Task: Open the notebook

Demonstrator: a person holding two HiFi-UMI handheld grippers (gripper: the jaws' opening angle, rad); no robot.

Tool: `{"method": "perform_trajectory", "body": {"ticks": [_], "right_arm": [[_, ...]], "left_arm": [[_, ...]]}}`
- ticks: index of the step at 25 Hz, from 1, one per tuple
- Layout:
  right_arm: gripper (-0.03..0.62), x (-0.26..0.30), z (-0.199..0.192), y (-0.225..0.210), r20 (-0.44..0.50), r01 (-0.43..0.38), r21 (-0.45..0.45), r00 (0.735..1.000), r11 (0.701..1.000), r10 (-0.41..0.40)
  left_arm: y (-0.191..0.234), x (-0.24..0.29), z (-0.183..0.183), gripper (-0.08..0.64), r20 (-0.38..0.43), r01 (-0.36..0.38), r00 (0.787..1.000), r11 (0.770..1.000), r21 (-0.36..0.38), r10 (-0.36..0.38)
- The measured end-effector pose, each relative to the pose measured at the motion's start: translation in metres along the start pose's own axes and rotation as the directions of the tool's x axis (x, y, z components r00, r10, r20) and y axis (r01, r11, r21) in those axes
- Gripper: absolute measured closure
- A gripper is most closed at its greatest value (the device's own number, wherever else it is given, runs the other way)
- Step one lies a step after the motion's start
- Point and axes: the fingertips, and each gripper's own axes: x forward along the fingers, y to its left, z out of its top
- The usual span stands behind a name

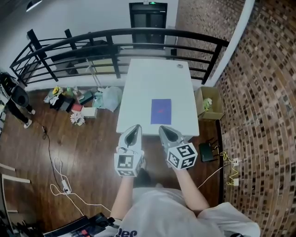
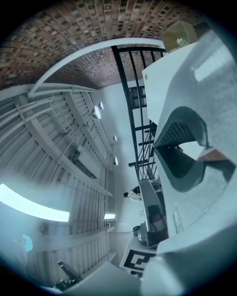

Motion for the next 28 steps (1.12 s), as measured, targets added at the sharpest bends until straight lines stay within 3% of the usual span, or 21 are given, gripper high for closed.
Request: {"method": "perform_trajectory", "body": {"ticks": [5, 10, 18, 25, 28], "right_arm": [[0.604, 0.083, 0.030, -0.054, 0.014, 0.064, -0.013, 0.998, 0.998, -0.064], [0.603, 0.136, 0.044, -0.083, 0.003, 0.112, -0.017, 0.994, 0.994, -0.112], [0.603, 0.144, 0.011, -0.156, -0.091, 0.165, -0.046, 0.982, 0.985, -0.169], [0.604, 0.128, -0.035, -0.245, -0.231, 0.220, 0.008, 0.949, 0.975, -0.213], [0.603, 0.117, -0.064, -0.282, -0.324, 0.234, 0.008, 0.920, 0.972, -0.219]], "left_arm": [[0.048, 0.085, 0.001, 0.545, -0.007, 0.085, 0.996, 0.996, 0.030, -0.085], [0.071, 0.153, 0.004, 0.545, -0.006, 0.213, 0.977, 0.977, 0.015, -0.213], [0.052, 0.231, -0.057, 0.544, -0.088, 0.347, 0.934, 0.938, -0.013, -0.347], [0.022, 0.280, -0.112, 0.543, -0.170, 0.404, 0.897, 0.913, -0.059, -0.408], [0.011, 0.294, -0.133, 0.543, -0.206, 0.422, 0.881, 0.904, -0.065, -0.426]]}}
